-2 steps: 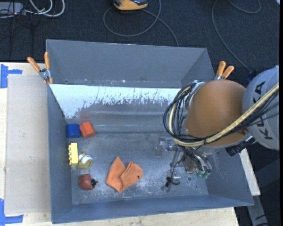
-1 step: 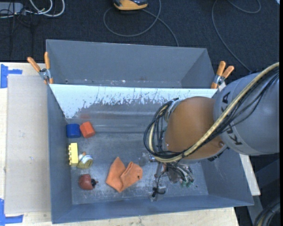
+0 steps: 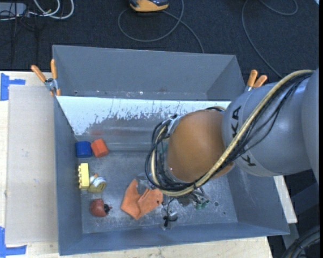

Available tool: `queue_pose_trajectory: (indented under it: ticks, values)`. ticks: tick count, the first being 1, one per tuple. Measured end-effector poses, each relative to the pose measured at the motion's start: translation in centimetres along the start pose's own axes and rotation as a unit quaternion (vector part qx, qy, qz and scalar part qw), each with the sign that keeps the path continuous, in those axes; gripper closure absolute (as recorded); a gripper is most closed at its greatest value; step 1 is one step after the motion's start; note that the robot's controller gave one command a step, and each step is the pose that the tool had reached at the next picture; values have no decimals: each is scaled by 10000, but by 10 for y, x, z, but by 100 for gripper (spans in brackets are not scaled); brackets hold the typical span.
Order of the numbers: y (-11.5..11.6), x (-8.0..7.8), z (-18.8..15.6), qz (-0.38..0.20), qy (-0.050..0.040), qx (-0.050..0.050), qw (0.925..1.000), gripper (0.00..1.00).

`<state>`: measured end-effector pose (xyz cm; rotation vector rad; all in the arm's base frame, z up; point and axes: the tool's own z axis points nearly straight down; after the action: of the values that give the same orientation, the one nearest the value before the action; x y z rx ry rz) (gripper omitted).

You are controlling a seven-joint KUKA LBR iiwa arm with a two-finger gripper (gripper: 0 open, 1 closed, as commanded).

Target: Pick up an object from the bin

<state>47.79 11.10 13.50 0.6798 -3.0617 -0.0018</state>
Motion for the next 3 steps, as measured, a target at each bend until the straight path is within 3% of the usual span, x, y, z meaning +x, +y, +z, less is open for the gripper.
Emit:
queue_pose_trajectory:
  ticks: [1,2,3]
  values:
    - [-2,5,21,-82,4,-5,10000,0]
    - [0,2,50,-1390,-77,22,9903,0]
    - [-4,10,65,-995,-11,-2,9950,100]
